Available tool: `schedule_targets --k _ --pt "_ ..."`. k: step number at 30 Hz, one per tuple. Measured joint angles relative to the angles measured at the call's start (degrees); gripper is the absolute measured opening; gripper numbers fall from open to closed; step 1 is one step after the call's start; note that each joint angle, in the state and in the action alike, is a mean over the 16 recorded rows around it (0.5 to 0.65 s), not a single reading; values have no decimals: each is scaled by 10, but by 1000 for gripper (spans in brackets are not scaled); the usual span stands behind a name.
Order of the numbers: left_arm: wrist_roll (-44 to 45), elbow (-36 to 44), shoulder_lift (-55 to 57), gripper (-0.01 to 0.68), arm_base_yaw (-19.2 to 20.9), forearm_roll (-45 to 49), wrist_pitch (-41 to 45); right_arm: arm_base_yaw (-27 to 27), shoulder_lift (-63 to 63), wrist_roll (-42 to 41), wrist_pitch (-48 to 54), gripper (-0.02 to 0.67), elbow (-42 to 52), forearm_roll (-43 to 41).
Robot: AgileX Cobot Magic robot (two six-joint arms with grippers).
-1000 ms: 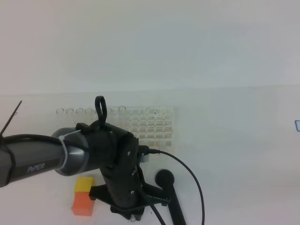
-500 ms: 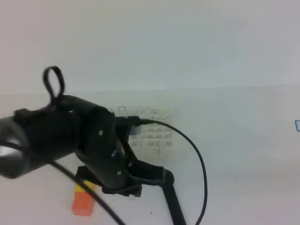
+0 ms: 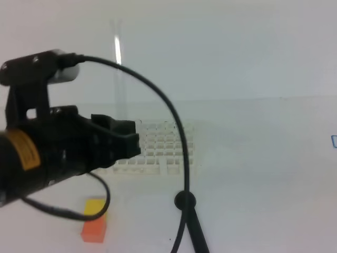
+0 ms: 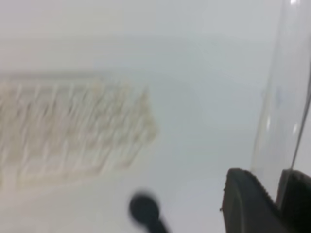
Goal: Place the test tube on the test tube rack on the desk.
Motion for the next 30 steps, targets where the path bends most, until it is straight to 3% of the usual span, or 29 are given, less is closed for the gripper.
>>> schedule_targets --k 9,15,20,30 --pt "5 244 -103 94 0 36 -418 6 59 -294 14 42 -19 252" --pt "10 355 -117 101 0 47 -604 35 126 -449 47 109 -58 359" --pt "23 387 -114 108 0 47 -657 86 199 -523 67 198 -106 410" --pt "85 392 -113 101 0 46 -655 246 366 -617 -1 327 -201 496"
